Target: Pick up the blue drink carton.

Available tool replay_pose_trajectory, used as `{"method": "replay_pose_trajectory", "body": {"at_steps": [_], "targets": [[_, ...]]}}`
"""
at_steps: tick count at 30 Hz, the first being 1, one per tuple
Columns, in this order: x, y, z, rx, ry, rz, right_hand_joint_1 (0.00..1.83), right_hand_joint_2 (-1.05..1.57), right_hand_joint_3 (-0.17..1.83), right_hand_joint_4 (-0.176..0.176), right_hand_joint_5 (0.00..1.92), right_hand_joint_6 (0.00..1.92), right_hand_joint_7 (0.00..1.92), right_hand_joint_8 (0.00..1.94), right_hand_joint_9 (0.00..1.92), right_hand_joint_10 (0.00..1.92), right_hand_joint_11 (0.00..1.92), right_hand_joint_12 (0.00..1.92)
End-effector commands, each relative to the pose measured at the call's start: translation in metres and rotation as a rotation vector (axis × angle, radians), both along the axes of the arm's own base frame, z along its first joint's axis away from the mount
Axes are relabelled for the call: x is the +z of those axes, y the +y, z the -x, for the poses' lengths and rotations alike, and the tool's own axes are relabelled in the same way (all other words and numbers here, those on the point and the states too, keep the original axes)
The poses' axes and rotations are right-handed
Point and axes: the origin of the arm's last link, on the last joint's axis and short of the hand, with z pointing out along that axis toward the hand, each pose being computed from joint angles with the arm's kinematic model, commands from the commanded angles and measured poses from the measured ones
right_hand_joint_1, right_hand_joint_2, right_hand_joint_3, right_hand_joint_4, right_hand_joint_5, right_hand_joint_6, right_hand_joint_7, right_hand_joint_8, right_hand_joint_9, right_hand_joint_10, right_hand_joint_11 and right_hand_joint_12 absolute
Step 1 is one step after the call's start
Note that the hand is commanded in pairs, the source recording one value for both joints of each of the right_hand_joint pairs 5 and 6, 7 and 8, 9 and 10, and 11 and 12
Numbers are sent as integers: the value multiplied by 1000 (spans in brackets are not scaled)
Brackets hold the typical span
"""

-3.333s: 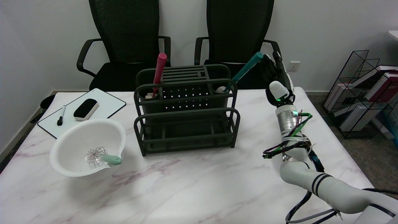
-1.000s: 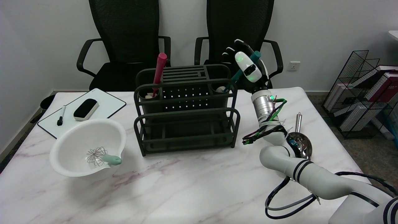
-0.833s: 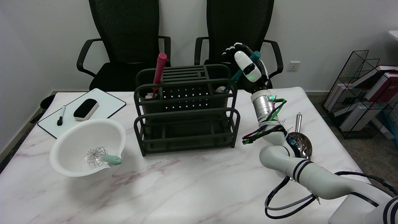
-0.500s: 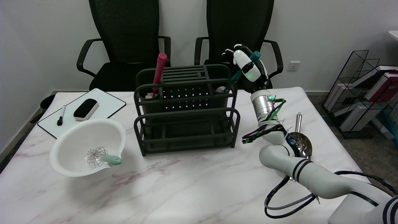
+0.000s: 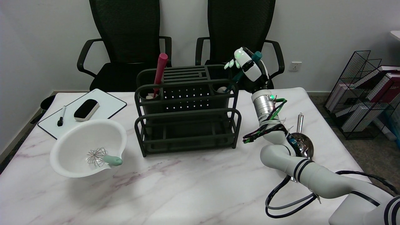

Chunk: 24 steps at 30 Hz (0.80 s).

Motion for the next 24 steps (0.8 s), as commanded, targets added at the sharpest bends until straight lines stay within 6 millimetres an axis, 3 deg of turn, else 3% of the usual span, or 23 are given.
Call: {"method": "replay_pose_trajectory", "body": {"at_steps": [1, 12, 24], "targets": [[0, -1, 0, -4, -4, -1, 1129, 383, 960, 0, 1404, 1404, 1537, 1537, 1353, 1353, 1267, 1267], [0, -1, 0, -5, -1, 0, 1098, 528, 972, 0, 1892, 1892, 1534, 1534, 1368, 1368, 1308, 1308], [-3, -2, 0, -4, -4, -2, 1100, 603, 919, 0, 1920, 1920, 1645, 1645, 1479, 1479, 1356, 1356]]}}
